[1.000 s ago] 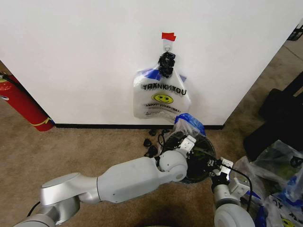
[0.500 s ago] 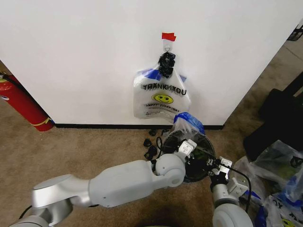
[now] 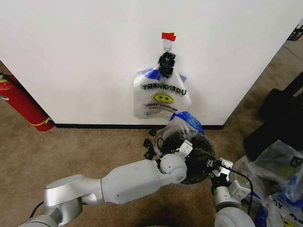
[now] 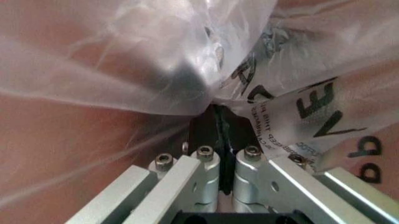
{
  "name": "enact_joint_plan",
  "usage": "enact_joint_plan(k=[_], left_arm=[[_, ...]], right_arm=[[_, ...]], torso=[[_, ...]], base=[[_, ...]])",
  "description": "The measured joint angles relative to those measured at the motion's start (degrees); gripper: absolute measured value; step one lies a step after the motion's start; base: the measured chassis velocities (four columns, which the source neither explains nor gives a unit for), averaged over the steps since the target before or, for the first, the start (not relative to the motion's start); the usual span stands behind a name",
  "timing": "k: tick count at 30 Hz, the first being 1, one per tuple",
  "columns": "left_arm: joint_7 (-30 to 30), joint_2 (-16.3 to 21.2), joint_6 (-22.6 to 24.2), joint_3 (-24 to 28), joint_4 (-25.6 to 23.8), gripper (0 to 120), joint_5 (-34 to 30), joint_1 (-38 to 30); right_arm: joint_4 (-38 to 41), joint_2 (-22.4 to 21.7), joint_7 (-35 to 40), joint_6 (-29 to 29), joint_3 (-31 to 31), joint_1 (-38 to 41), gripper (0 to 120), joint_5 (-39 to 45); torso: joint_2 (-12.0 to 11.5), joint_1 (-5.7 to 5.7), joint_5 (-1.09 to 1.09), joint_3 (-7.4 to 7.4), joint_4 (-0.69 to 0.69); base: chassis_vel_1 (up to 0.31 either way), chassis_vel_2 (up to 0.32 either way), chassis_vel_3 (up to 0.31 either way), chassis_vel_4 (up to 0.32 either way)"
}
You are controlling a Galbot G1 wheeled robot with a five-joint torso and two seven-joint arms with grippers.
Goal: Pick up the garbage bag from the wall and place it over the trash bin.
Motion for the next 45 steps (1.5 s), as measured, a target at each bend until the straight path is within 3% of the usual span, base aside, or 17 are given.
enact_joint_plan(k=[10, 17, 19, 26, 37, 45], left_arm=[[0.3, -1.3, 0.8, 1.4, 1.6, 0, 0.7, -1.8], [-0.1, 3.4, 2.1, 2.2, -7.8, 0, -3.0, -2.2], [0.0, 3.6, 2.2, 2.3, -8.4, 0, -3.2, -2.1], [1.9, 1.2, 1.3, 2.0, -2.9, 0, -0.7, -0.1], [1.1, -1.5, 1.6, 0.9, 0.8, 0, -8.3, -0.2], [0.6, -1.3, 1.1, 0.5, 1.7, 0, -9.0, 0.0]], right_arm=[[0.0, -0.6, -1.6, -0.1, 0.0, -0.1, 0, 0.1], [-1.6, -0.7, -0.6, -0.1, 0.4, 1.0, 0, 0.3], [-1.7, -0.7, -0.6, -0.1, 0.4, 1.0, 0, 0.3], [-1.1, -0.1, -1.0, 0.2, -1.4, 0.3, 0, -0.7], [0.7, 0.0, -2.1, 0.2, -1.4, -0.6, 0, -0.7], [1.0, -0.3, -2.3, 0.2, -1.1, -0.9, 0, -0.5]], torso=[[0.0, 0.0, 0.0, 0.0, 0.0], [0.0, 0.0, 0.0, 0.0, 0.01], [0.0, 0.0, 0.0, 0.0, 0.01], [0.0, 0.0, 0.0, 0.0, -0.01], [0.0, 0.0, 0.0, 0.0, 0.0], [0.0, 0.0, 0.0, 0.0, -0.01]], base=[[0.0, 0.0, 0.0, 0.0], [0.0, 0.0, 0.0, 0.0], [0.0, 0.0, 0.0, 0.0], [0.0, 0.0, 0.0, 0.0], [0.0, 0.0, 0.0, 0.0], [0.0, 0.0, 0.0, 0.0]])
